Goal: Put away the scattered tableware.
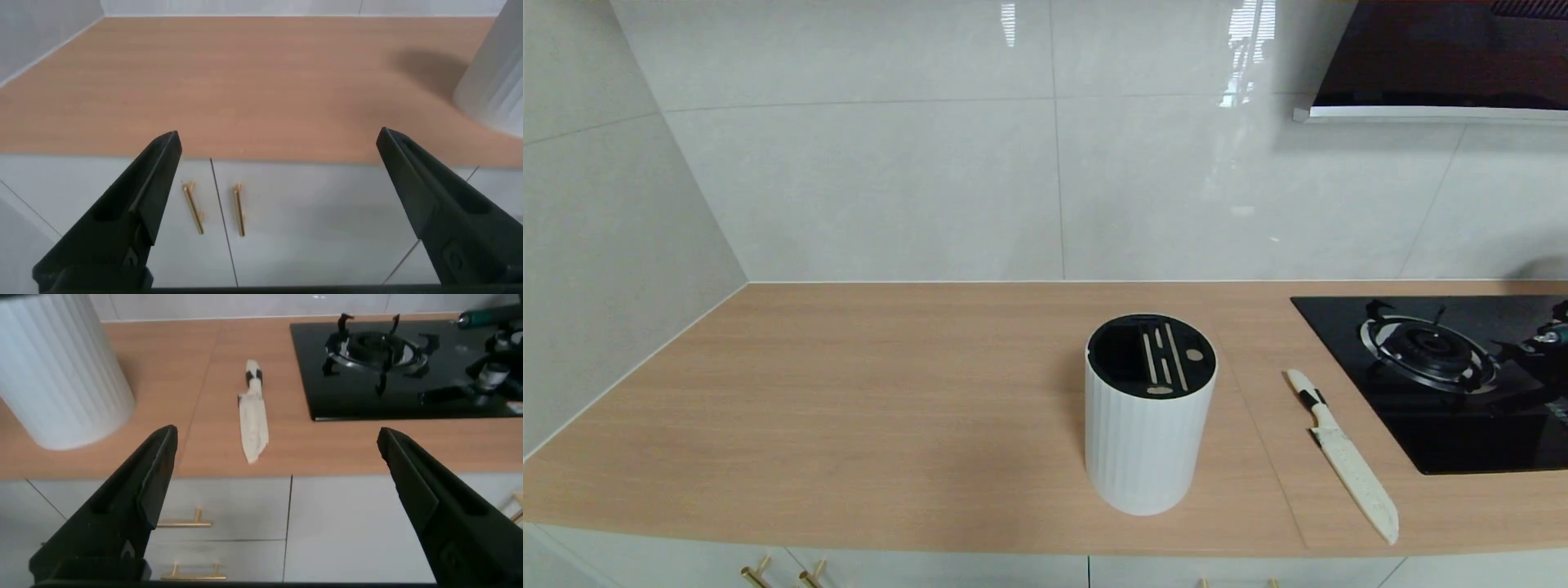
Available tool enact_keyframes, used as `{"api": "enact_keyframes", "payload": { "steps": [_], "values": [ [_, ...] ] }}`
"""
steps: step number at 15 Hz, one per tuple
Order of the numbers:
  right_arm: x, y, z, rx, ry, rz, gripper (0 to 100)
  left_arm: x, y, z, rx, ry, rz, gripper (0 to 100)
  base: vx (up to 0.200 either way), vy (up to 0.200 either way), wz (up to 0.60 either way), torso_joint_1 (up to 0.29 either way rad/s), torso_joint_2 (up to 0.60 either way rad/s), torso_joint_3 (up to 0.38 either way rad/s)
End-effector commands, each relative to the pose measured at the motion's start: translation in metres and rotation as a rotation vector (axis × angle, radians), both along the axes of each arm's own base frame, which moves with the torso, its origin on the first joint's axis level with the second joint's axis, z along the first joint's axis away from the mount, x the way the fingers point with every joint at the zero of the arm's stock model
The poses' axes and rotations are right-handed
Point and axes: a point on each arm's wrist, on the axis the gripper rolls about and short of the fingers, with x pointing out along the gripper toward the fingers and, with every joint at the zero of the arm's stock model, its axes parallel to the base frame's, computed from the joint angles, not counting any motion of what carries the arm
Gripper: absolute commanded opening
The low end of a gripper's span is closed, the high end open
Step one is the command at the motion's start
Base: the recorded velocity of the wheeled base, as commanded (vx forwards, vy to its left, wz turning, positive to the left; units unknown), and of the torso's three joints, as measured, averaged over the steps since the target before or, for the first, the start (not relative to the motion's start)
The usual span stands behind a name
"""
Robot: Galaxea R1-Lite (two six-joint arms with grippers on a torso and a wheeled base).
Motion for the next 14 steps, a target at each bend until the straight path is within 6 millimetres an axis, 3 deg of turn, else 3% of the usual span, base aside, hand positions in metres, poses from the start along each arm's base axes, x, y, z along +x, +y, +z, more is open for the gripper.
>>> {"api": "enact_keyframes", "payload": {
  "steps": [1,4,8,11,14],
  "values": [
    [0.0001,0.0,0.0001,0.0,0.001,0.0,100,0.0001,0.0,0.0,0.0,0.001,0.0,100,0.0,0.0,0.0,0.232,-0.48,-0.242],
    [0.0001,0.0,0.0001,0.0,0.001,0.0,100,0.0001,0.0,0.0,0.0,0.001,0.0,100,0.0,0.0,0.0,0.159,-0.33,-0.173],
    [0.0001,0.0,0.0001,0.0,0.001,-0.001,100,0.0001,0.0,0.0,0.0,0.001,-0.001,100,0.0,0.0,0.0,0.007,-0.01,-0.008],
    [0.0001,0.0,0.0001,0.001,0.001,0.0,100,0.0001,0.0,0.0,0.0,0.001,-0.001,100,0.0,0.0,-0.6,-0.001,0.0,0.002],
    [0.0001,0.0,0.0001,0.0,0.001,-0.001,100,0.0001,0.0,0.0,0.0,0.001,0.0,100,0.0,0.0,0.0,0.0,0.0,0.0]
  ]
}}
